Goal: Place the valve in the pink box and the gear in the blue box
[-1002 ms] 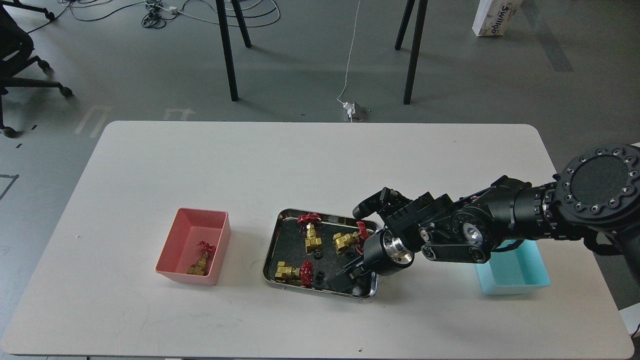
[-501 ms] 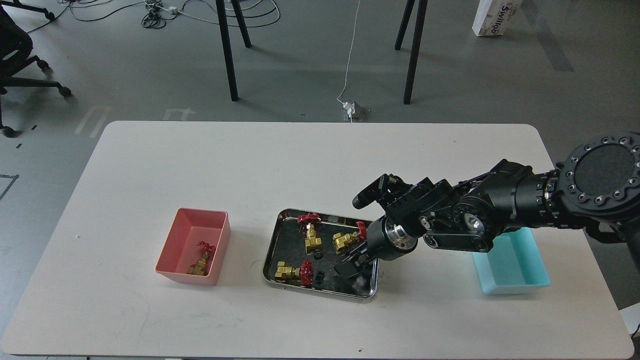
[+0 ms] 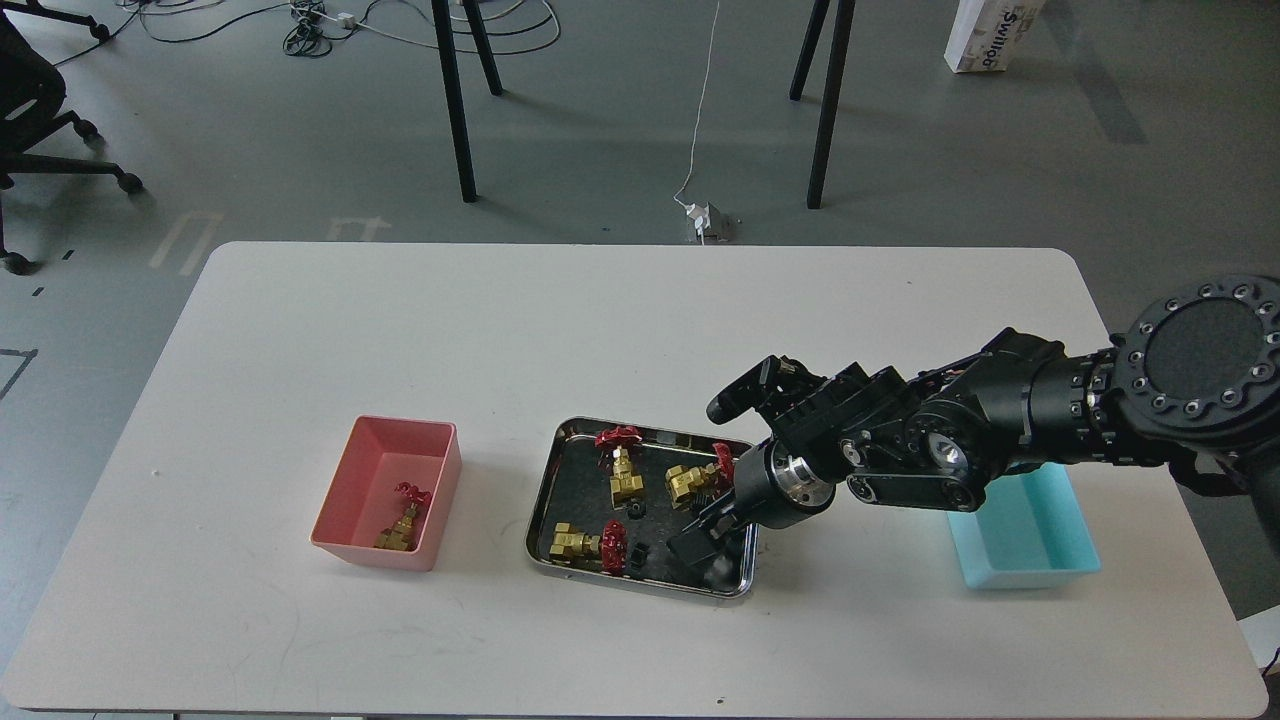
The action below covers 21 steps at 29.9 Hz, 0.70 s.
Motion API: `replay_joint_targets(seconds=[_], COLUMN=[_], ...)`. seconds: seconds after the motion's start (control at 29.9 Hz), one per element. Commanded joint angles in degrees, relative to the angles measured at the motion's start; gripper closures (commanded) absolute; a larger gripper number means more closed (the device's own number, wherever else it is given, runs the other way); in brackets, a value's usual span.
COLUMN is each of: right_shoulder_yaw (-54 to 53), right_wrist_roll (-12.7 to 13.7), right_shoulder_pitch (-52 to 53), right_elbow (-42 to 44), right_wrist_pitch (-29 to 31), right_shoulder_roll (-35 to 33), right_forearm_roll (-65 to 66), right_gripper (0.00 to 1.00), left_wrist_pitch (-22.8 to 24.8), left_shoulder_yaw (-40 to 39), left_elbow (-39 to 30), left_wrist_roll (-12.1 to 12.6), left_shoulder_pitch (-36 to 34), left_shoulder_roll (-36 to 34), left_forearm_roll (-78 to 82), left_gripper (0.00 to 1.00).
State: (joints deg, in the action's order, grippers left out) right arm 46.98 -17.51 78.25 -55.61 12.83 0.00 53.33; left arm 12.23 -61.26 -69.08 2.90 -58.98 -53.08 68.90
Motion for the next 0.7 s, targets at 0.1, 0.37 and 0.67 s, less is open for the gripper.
replay_joint_targets(seconds=[0.1,0.37,0.67], right_shoulder_yaw=[-0.05,-0.05,0.21], right_wrist_roll=[-0.15,-0.15,0.02], right_shoulder_pitch=[0.24,0.06,-1.08], right_elbow=[-0.28,-0.81,-0.81], right_wrist_pitch=[0.0,0.44,0.44], right_shoulder_roll=[0.0,0.0,0.0], right_forearm_roll=[0.02,-0.07,0.72], right_gripper=[0.16,0.16,0.18], left_wrist_pitch=[0.07,-0.02,-0.02], left_shoulder_yaw=[-0.08,-0.08,-0.08], left_elbow=[0.0,0.0,0.0], left_wrist_roll=[0.0,0.0,0.0], left_shoulder_pitch=[-0.08,-0.08,-0.08], left_shoulder_roll=[0.0,-0.09,0.0], left_forearm_roll=[-0.08,-0.08,-0.08], left_gripper=[0.06,0.06,0.06])
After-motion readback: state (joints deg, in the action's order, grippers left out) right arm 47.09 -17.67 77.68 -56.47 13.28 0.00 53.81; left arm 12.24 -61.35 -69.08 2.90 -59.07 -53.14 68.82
